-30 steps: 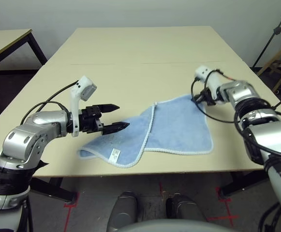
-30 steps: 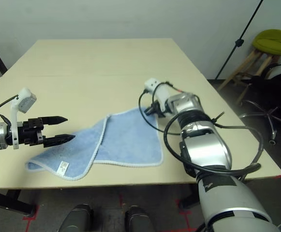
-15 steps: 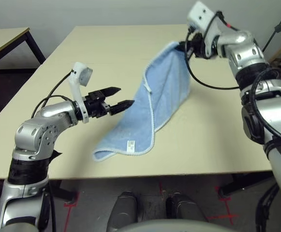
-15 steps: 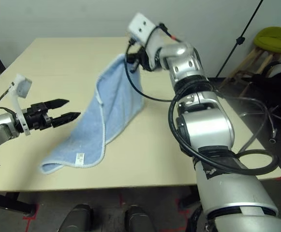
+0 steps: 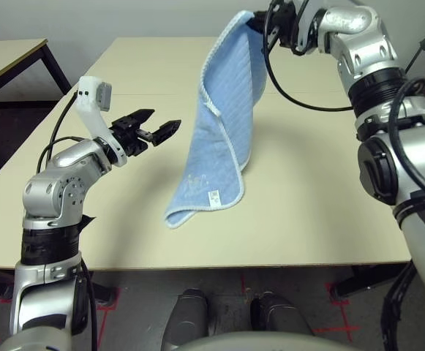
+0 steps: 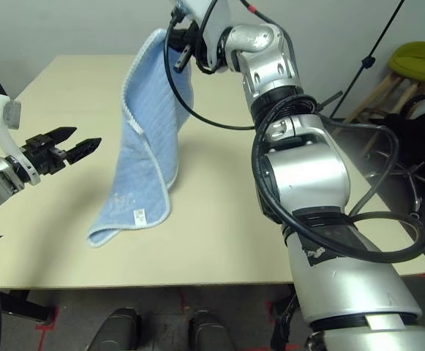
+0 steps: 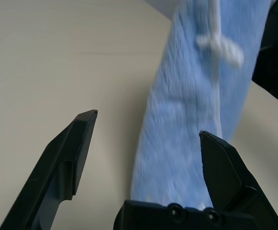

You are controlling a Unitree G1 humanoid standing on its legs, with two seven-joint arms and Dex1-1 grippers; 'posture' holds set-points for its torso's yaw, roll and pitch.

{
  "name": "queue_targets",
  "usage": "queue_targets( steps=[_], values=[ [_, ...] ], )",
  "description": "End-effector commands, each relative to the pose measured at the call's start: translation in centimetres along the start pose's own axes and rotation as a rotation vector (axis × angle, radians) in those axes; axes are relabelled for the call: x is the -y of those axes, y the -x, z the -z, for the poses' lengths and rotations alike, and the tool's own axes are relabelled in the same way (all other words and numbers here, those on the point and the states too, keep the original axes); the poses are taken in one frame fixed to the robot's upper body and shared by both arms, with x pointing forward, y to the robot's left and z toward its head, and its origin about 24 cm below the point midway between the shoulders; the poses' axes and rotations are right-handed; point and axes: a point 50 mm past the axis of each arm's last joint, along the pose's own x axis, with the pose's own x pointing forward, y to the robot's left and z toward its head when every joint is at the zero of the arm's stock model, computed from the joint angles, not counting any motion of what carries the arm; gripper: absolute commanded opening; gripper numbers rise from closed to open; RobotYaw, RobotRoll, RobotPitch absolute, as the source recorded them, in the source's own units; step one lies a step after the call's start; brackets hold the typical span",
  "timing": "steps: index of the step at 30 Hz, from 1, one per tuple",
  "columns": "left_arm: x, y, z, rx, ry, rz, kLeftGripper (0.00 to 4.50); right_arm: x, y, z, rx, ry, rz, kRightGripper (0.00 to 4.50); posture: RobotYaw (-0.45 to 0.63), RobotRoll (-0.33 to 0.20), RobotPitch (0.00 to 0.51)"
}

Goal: Fold the towel and set it aside.

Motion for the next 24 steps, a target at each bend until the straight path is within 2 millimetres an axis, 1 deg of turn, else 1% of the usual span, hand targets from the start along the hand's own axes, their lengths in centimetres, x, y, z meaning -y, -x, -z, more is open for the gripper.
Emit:
queue_targets(
  steps=[1, 7, 10, 13, 15, 17, 19, 20, 24],
  values=[
    [1.1, -0.2, 0.5, -0.017, 0.008, 0.039, 4.50, 0.4, -0.4, -2.2, 0.038, 0.035, -0.005, 0.02, 0.20, 0.000, 0.058],
    [1.0, -0.5, 0.5, -0.017, 0.008, 0.038, 4.50, 0.6, -0.8, -6.7, 0.120, 0.033, -0.079, 0.02, 0.19, 0.000, 0.051],
    [0.7, -0.5, 0.3, -0.007, 0.009, 0.034, 4.50, 1.0, -0.7, -8.4, 0.154, 0.042, -0.082, 0.02, 0.19, 0.000, 0.049],
    [0.6, -0.5, 0.2, -0.006, 0.006, 0.032, 4.50, 1.3, -0.6, -8.9, 0.153, 0.049, -0.062, 0.02, 0.19, 0.000, 0.046],
    [0.6, -0.5, 0.2, -0.006, 0.005, 0.034, 4.50, 1.8, -0.4, -9.1, 0.147, 0.088, -0.003, 0.02, 0.19, 0.000, 0.044],
    [0.6, -0.5, 0.2, -0.005, 0.003, 0.035, 4.50, 2.1, -0.3, -9.5, 0.158, 0.089, 0.020, 0.02, 0.19, 0.000, 0.043],
    [0.5, -0.4, 0.1, -0.003, 0.004, 0.031, 4.50, 3.1, 0.3, -11.3, 0.224, 0.063, 0.077, 0.02, 0.19, 0.000, 0.045],
    [0.4, -0.3, 0.1, -0.002, 0.005, 0.030, 4.50, 3.4, 0.6, -11.8, 0.245, 0.056, 0.098, 0.02, 0.20, 0.000, 0.045],
    [0.0, 0.1, -0.1, -0.003, 0.000, 0.016, 4.50, 3.9, 1.0, -12.7, 0.278, 0.048, 0.127, 0.02, 0.20, 0.000, 0.046]
  ],
)
